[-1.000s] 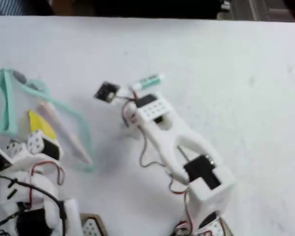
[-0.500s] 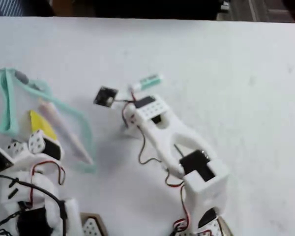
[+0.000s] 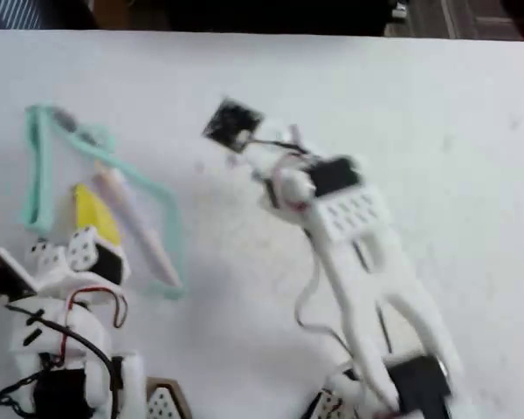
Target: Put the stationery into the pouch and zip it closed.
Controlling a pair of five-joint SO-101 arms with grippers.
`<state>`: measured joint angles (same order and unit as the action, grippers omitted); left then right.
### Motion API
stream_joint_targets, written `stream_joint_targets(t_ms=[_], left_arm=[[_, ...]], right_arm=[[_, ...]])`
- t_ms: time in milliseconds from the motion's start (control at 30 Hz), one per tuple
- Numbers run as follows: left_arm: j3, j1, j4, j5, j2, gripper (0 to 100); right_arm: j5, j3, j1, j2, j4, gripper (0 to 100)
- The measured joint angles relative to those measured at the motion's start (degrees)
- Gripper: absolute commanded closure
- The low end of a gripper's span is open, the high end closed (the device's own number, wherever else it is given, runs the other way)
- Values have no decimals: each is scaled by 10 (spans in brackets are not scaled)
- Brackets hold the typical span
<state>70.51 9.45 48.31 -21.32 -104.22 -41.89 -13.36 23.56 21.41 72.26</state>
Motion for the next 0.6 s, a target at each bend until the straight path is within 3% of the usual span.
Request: stream_joint_targets(t_ms=[200,333,600], left_arm=[[11,-183,-18,153,0,976],[33,-284,-19,193,1,976],[37,-385,-11,204,0,976]], right_arm=[[0,-36,-23,265,10,982],[11,-39,-20,415,7,982],[196,-37,-20,558,-101,982]])
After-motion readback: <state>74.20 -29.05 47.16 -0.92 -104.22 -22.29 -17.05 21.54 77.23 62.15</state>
